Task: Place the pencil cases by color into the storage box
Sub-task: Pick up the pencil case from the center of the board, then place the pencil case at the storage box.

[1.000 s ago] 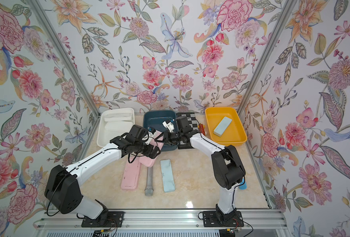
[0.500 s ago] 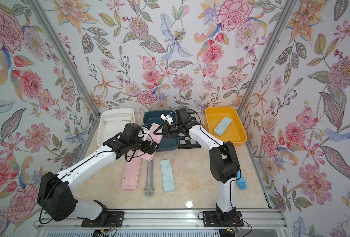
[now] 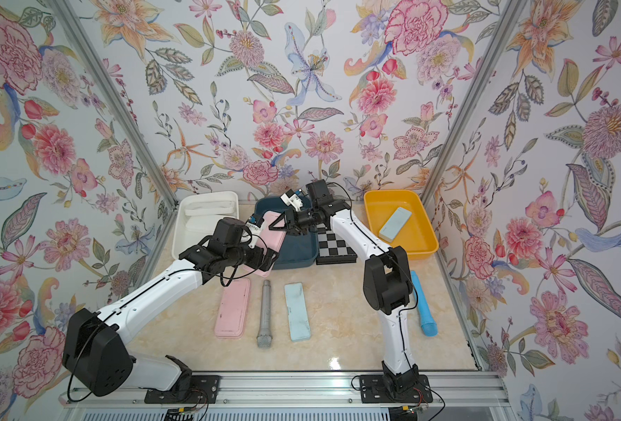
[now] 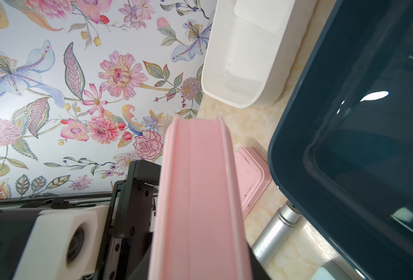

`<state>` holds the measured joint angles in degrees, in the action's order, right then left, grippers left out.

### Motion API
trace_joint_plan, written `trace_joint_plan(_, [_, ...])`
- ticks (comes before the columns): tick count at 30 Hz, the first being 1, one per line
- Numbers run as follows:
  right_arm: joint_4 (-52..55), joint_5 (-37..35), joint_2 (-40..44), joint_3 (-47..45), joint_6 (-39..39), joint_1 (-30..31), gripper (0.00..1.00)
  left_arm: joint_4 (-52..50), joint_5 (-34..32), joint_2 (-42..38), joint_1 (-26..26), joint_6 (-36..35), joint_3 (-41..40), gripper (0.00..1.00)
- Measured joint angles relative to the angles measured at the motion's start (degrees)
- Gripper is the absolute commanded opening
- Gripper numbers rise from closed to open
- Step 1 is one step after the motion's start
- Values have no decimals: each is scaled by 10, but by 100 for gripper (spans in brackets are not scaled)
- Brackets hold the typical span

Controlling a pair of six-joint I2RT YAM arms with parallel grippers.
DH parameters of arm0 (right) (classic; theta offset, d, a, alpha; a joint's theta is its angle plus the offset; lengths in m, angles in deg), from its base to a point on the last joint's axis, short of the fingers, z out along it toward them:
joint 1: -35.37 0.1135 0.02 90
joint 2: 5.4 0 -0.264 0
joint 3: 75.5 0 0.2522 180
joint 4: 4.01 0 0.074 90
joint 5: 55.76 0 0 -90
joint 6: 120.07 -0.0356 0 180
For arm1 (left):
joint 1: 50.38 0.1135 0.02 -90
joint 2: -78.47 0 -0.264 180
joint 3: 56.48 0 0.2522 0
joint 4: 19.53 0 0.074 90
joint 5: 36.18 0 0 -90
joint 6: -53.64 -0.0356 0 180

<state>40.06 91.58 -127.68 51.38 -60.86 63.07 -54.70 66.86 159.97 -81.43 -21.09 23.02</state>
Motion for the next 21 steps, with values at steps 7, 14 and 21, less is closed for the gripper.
trace_joint_plan(7, [20, -16, -12, 37, 0, -16, 29, -42, 6, -7, 1, -14, 0, 98])
trace_joint_plan(14, [-19, -159, -64, 99, 18, -96, 31, -136, 48, -41, -12, -42, -7, 99])
trace_joint_plan(21, [-18, -203, -89, 125, 26, -110, 31, -156, 50, -57, -7, -50, -7, 98])
